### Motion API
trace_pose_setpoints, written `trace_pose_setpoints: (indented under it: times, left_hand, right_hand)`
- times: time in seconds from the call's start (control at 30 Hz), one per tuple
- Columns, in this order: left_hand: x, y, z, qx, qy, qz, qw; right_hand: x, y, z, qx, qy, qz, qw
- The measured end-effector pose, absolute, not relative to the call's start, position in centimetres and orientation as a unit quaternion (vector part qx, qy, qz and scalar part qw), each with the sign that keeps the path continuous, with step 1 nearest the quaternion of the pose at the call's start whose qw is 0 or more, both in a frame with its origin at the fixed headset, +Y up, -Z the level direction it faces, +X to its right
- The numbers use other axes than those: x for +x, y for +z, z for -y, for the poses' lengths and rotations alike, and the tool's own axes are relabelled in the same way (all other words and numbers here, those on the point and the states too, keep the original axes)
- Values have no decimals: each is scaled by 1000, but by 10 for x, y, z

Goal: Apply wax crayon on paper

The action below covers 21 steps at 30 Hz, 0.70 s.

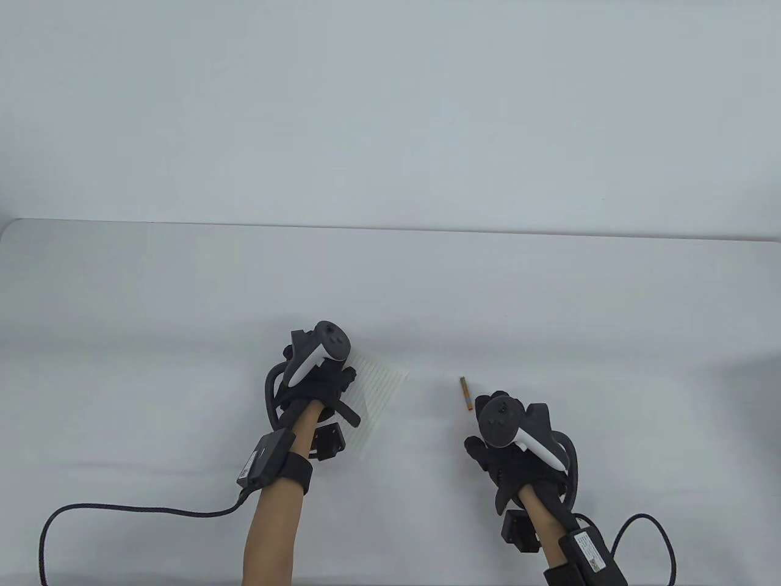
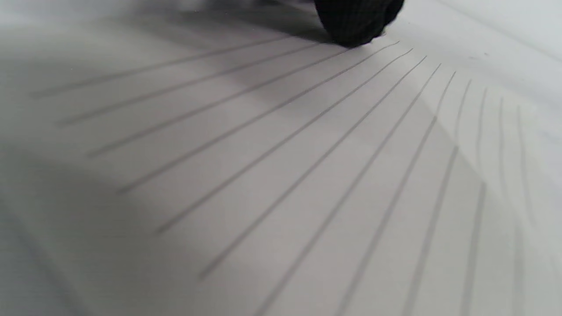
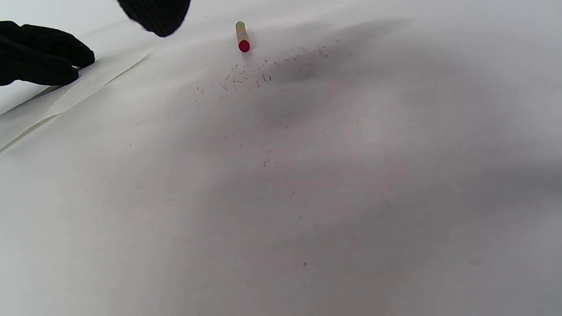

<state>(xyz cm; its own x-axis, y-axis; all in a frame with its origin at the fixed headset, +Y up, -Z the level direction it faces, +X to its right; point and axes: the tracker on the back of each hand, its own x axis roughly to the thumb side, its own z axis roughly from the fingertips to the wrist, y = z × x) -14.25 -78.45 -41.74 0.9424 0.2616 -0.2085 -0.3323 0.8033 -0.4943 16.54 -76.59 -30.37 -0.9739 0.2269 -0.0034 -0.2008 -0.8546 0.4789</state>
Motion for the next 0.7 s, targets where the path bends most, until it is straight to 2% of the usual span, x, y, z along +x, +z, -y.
trace_pose_setpoints:
  times: [0.3,0.53,0.7]
  left_hand:
    - [-138,-415,783,-258,135,-59,955]
    - [-142,-411,781,-241,160,-43,956]
    - [-149,-396,754,-160,191,11,968]
  right_hand:
    - [165,-303,766,25,962,-249,105]
    - [164,-303,766,30,961,-254,109]
    - [164,-301,763,33,962,-249,107]
